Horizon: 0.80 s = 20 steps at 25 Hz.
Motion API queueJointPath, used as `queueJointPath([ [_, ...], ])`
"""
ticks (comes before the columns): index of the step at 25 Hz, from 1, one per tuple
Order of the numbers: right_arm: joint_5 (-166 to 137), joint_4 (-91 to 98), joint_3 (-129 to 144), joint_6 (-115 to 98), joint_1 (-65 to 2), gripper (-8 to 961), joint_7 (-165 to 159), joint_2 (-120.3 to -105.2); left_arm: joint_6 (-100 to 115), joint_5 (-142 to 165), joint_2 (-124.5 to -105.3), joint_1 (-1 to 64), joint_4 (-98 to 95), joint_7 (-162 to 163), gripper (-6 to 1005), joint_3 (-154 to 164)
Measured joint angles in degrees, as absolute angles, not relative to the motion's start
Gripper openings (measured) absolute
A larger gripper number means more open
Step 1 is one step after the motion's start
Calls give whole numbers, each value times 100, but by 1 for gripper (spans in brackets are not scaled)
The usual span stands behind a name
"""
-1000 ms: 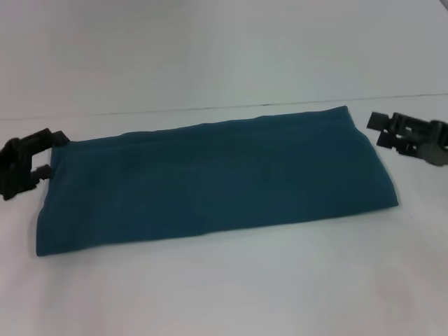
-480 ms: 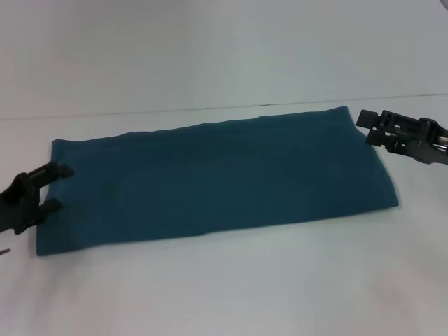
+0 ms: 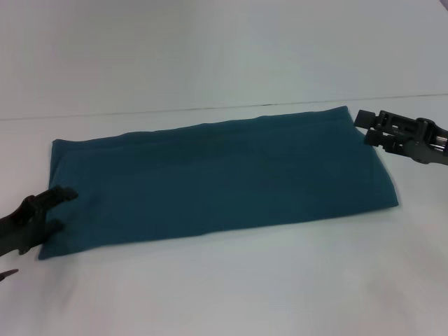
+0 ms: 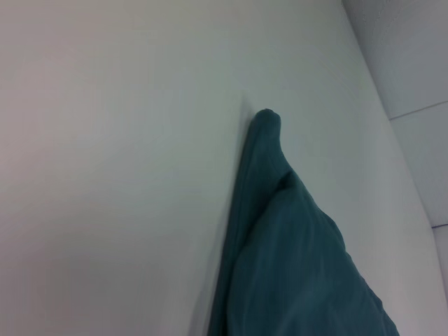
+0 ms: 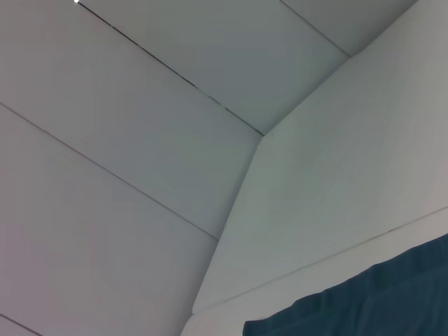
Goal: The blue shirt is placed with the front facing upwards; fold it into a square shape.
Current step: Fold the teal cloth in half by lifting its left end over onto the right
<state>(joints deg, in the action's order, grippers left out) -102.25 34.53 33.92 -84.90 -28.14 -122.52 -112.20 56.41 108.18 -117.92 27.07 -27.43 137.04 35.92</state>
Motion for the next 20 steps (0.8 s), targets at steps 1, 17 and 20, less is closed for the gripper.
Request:
queueJointPath([
  [1,-10225,3437,3392,-8480,-2830,895,-12252,-11222,5661,10817,-11797,2708,-2755,13681,839,3584],
  [17,-10231,3399,3392,-8451,-2891,895,-12251,-11246,5225,10878,-11742,3260,-3150,13653,841,3628],
  [20,-10232,3399,3392,-8445,-2885,895,-12251,-11251,4902,11107,-11747,3348,-3083,13644,841,3748],
])
